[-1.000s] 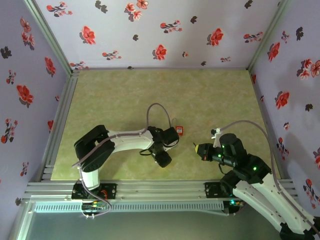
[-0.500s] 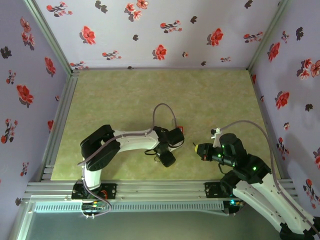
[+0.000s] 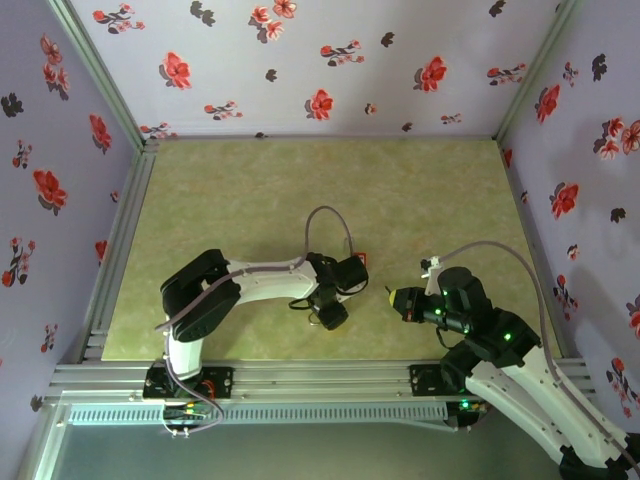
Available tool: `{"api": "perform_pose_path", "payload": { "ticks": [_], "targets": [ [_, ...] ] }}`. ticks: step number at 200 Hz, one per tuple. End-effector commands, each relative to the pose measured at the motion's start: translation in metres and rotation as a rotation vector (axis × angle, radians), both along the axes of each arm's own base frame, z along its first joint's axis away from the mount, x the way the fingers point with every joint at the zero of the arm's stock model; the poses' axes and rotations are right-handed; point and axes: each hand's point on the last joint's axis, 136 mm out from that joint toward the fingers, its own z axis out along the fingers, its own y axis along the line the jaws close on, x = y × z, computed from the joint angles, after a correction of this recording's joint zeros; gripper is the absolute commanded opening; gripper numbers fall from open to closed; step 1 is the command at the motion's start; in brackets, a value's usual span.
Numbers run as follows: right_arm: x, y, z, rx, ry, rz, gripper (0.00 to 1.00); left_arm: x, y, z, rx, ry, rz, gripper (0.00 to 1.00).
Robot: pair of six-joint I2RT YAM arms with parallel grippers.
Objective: Unlock with the key
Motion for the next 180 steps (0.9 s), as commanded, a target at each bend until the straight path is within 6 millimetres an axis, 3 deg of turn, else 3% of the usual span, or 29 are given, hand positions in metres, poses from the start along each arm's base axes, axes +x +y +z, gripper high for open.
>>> {"api": "perform_pose_path", "payload": {
  "ticks": [1,34,71,89,117,151,180],
  "targets": [
    [0.002,0.0,-0.002,0.01,0.0,-0.01,0.01,-0.01,0.021,-0.019,0.068,0.029,0.006,0.49],
    [0.002,0.0,-0.005,0.006,0.008,-0.01,0.01,-0.01,0.019,-0.013,0.022,0.01,-0.02,0.35],
    [-0.002,0.011,-0.003,0.05,0.016,0.05,0.0,0.005,-0.006,0.028,-0.166,-0.146,-0.138,0.12],
    [-0.006,0.02,-0.003,0.094,0.027,0.094,0.0,0.009,-0.023,0.058,-0.273,-0.245,-0.257,0.1],
    [-0.012,0.022,-0.002,0.093,0.034,0.135,0.0,-0.001,-0.041,0.096,-0.369,-0.401,-0.512,0.03],
    [-0.021,0.028,0.003,0.11,0.032,0.203,0.0,-0.017,-0.046,0.108,-0.351,-0.468,-0.762,0.0],
    [-0.023,0.03,0.002,0.109,0.029,0.231,0.0,-0.019,-0.048,0.119,-0.36,-0.498,-0.801,0.0]
  ]
}}
